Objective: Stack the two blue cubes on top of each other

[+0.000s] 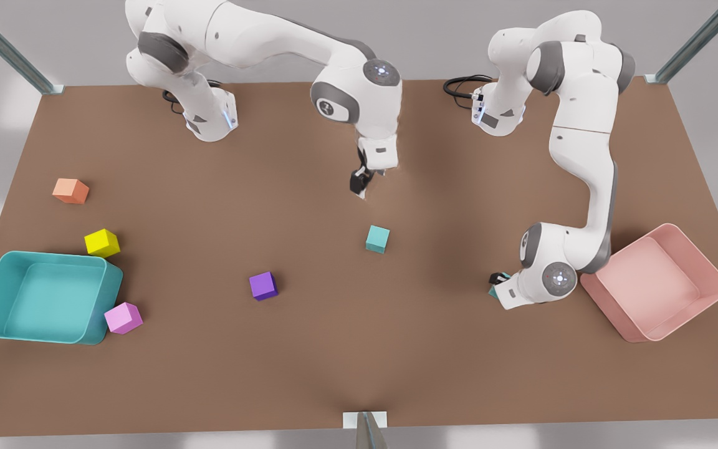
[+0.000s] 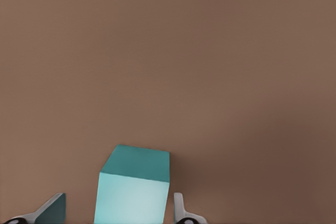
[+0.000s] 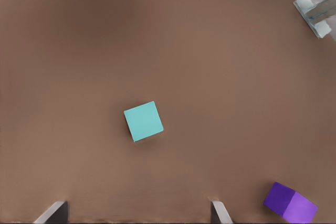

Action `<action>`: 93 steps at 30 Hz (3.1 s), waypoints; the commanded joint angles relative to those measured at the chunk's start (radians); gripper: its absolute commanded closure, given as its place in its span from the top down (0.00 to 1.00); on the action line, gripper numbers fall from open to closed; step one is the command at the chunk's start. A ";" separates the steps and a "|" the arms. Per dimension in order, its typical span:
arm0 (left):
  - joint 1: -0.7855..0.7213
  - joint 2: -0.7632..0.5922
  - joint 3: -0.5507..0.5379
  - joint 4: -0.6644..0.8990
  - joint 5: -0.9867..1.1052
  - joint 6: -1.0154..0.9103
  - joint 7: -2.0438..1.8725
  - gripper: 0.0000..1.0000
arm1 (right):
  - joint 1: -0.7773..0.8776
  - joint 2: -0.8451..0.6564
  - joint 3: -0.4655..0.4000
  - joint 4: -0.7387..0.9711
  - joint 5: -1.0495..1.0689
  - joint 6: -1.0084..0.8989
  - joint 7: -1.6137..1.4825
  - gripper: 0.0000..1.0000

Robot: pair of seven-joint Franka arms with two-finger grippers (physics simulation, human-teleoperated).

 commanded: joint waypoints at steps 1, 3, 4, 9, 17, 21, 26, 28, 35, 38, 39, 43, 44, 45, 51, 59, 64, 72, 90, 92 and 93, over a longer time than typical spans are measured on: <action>0.002 -0.002 -0.001 -0.022 0.003 0.067 0.057 1.00 | -0.209 -0.141 -0.086 0.003 0.242 -0.386 -0.006 1.00; 0.012 -0.005 0.001 -0.039 0.005 0.081 0.071 1.00 | -0.443 -0.142 -0.471 0.037 0.399 -0.374 -0.442 1.00; 0.015 -0.002 0.001 -0.040 0.005 0.088 0.076 1.00 | -0.443 -0.142 -0.562 0.020 0.393 -0.366 -0.393 1.00; 0.010 0.024 0.001 -0.047 0.005 0.117 0.076 1.00 | -0.451 -0.173 -0.577 -0.390 0.302 0.079 -0.042 1.00; 0.015 0.041 0.001 -0.054 0.005 0.122 0.080 1.00 | -0.454 -0.331 -0.576 -0.707 0.302 0.359 -0.036 1.00; 0.013 0.046 -0.001 -0.051 0.003 0.117 0.080 0.78 | -0.484 -0.329 -0.574 -0.699 0.290 0.365 -0.253 1.00; 0.002 0.029 -0.001 -0.022 -0.005 0.056 0.060 0.62 | -0.484 -0.333 -0.572 -0.698 0.299 0.356 -0.225 1.00; -0.002 0.005 -0.054 0.036 -0.008 -0.071 -0.038 0.62 | -0.480 -0.333 -0.572 -0.698 0.299 0.356 -0.222 1.00; -0.153 -0.121 -0.313 0.042 0.005 -0.289 -0.693 0.62 | -0.478 -0.339 -0.571 -0.698 0.299 0.349 -0.222 1.00; -0.223 -0.135 -0.327 0.036 0.003 -0.278 -0.834 0.62 | -0.480 -0.340 -0.571 -0.698 0.299 0.349 -0.222 1.00; -0.235 -0.135 -0.330 0.042 0.005 -0.272 -0.866 0.62 | -0.478 -0.340 -0.571 -0.698 0.299 0.349 -0.222 1.00; -0.280 -0.108 -0.326 0.070 0.006 -0.215 -0.892 0.62 | -0.480 -0.340 -0.571 -0.698 0.299 0.347 -0.222 1.00; -0.286 -0.092 -0.327 0.073 0.018 -0.214 -0.895 0.62 | -0.481 -0.340 -0.571 -0.698 0.299 0.346 -0.223 1.00; -0.311 -0.052 -0.321 0.128 0.026 -0.215 -0.914 0.62 | -0.483 -0.342 -0.571 -0.698 0.299 0.344 -0.223 1.00; -0.335 0.009 -0.318 0.156 0.072 -0.156 -0.958 0.62 | -0.483 -0.339 -0.571 -0.698 0.301 0.342 -0.222 1.00; -0.347 0.046 -0.318 0.098 0.117 -0.047 -1.000 0.62 | -0.481 -0.337 -0.571 -0.698 0.299 0.342 -0.222 1.00; -0.363 0.041 -0.318 0.082 0.117 -0.047 -1.021 0.62 | -0.481 -0.337 -0.571 -0.698 0.301 0.342 -0.222 1.00; -0.357 0.024 -0.318 0.061 0.120 -0.050 -1.023 0.62 | -0.481 -0.334 -0.571 -0.698 0.301 0.345 -0.222 1.00; -0.346 -0.097 -0.315 0.404 0.137 -0.487 -0.955 1.00 | -0.481 -0.339 -0.571 -0.698 0.301 0.341 -0.222 1.00; -0.251 -0.112 -0.318 0.496 0.129 -0.585 -0.941 1.00 | -0.481 -0.337 -0.571 -0.698 0.301 0.342 -0.222 1.00; -0.139 -0.173 -0.320 0.495 0.133 -0.657 -0.900 1.00 | -0.481 -0.337 -0.571 -0.698 0.301 0.342 -0.222 1.00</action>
